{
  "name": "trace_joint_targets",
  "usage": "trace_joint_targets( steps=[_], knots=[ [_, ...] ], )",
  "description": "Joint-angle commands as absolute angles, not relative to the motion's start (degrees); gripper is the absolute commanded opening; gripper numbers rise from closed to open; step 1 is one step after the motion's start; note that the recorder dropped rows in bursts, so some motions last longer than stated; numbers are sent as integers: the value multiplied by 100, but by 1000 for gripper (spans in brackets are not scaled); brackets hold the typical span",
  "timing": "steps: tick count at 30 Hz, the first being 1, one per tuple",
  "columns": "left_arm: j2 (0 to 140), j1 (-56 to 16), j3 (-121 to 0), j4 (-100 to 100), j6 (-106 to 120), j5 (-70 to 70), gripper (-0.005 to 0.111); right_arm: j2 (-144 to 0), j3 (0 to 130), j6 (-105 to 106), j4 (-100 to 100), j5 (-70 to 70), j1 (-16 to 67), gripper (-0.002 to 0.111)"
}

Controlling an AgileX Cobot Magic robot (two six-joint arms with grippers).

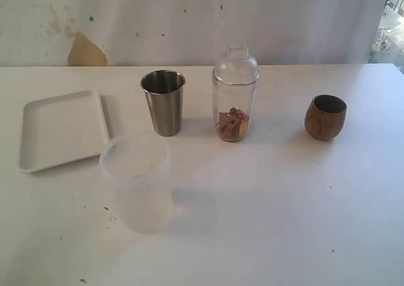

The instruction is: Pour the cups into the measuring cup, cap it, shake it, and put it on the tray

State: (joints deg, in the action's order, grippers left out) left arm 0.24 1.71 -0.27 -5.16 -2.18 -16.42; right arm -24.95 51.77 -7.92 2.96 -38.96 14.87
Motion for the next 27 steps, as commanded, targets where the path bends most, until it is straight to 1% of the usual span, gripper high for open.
trace_joint_targets(
  steps=[1, 14, 21, 27],
  knots=[
    [0, 172, 0, -488, -230, -1609, 0, -2407, 5030, -766, 316, -3764, 1483, 1],
    [0, 172, 0, -488, -230, -1609, 0, -771, 3275, -766, 305, -835, 1454, 1],
    [0, 172, 0, -488, -230, -1609, 0, -9, 2552, -766, 305, -665, 985, 1],
    [0, 172, 0, -488, -230, -1609, 0, 0, 2205, -766, 305, -460, 329, 1]
  ],
)
